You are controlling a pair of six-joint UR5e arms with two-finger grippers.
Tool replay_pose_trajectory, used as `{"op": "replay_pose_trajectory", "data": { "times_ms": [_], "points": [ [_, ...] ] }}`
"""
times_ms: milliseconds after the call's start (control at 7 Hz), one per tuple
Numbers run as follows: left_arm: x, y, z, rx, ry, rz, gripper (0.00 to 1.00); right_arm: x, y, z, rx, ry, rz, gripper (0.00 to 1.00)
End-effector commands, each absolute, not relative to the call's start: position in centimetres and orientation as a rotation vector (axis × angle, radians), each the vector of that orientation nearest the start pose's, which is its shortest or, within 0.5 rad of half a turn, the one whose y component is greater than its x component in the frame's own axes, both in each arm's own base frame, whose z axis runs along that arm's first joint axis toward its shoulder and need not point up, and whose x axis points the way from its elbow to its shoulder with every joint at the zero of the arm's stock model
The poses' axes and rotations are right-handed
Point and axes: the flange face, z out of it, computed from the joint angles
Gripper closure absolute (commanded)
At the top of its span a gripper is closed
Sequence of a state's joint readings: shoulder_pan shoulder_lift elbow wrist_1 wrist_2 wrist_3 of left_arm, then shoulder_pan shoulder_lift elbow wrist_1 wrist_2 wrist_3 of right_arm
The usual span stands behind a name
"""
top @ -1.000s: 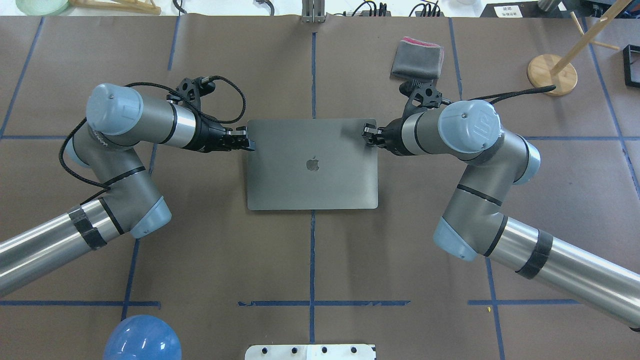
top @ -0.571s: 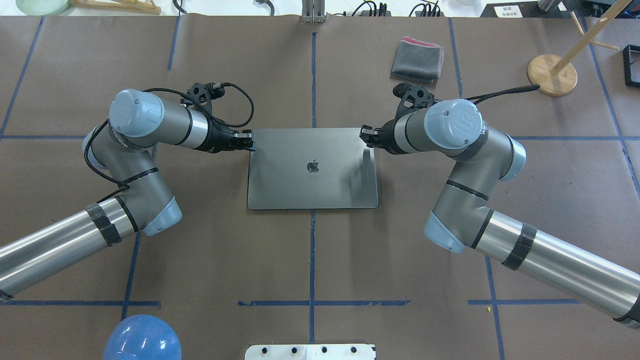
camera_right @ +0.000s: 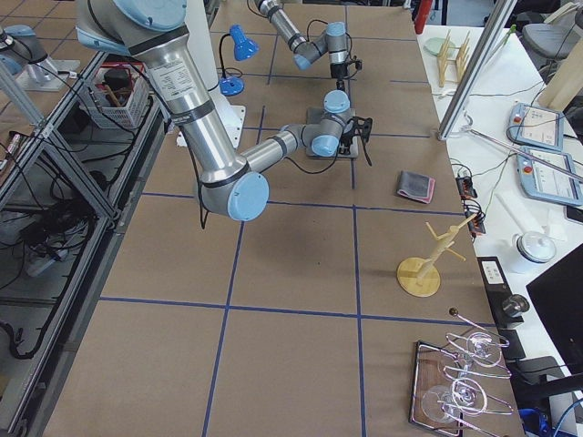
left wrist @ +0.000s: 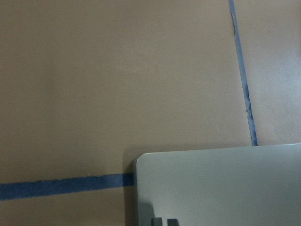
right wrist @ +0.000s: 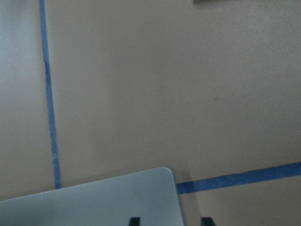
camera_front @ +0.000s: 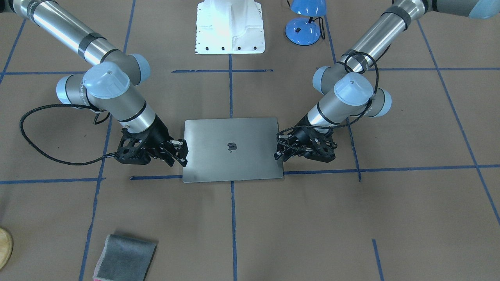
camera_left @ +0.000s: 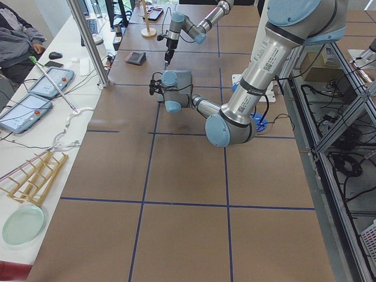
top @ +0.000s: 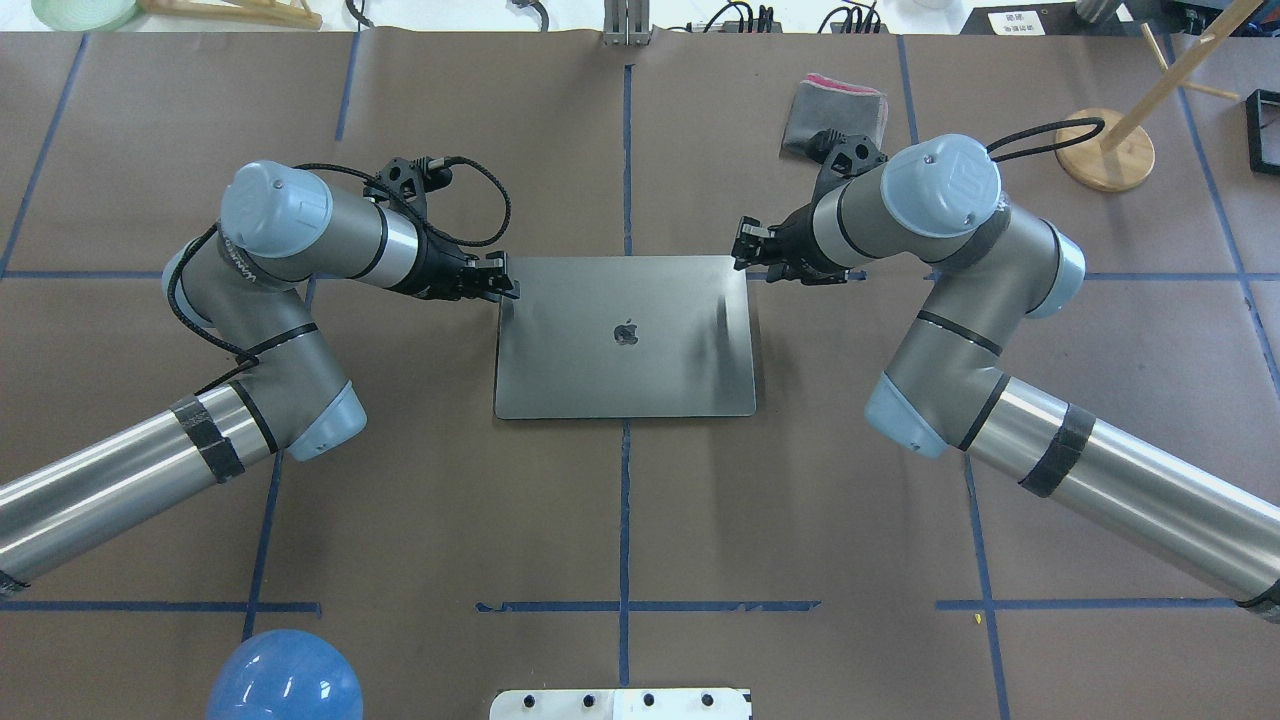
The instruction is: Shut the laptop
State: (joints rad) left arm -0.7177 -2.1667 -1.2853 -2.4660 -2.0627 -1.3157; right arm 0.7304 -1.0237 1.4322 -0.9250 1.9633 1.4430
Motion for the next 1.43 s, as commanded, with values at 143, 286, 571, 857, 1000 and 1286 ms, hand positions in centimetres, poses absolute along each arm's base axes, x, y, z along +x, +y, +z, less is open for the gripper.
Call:
{"op": "replay_pose_trajectory", "data": {
  "times_ms": [143, 286, 571, 857, 1000, 1286],
  "points": [
    [40.8, -56.7, 31.0, -0.017, 1.029, -0.088, 0.00, -41.6, -57.7, 36.3, 0.073, -0.909, 0.244, 0.01],
    [37.8, -56.7, 31.5, -0.009, 0.938, -0.014, 0.00, -37.0, -58.1, 37.8, 0.087, -0.865, 0.181, 0.01],
    [28.4, -58.5, 35.0, 0.053, 0.814, 0.130, 0.00, -24.3, -58.6, 41.8, 0.079, -0.826, 0.039, 0.01],
    [16.6, -59.0, 44.7, 0.108, 0.741, 0.234, 0.00, -12.9, -57.8, 46.4, 0.110, -0.763, -0.075, 0.01],
    [10.3, -59.1, 48.0, 0.126, 0.717, 0.217, 0.00, -7.9, -57.0, 49.4, 0.118, -0.746, -0.146, 0.01],
    [3.5, -56.0, 53.5, 0.106, 0.732, 0.202, 0.00, -0.7, -54.1, 54.7, 0.125, -0.744, -0.178, 0.01]
  ]
}}
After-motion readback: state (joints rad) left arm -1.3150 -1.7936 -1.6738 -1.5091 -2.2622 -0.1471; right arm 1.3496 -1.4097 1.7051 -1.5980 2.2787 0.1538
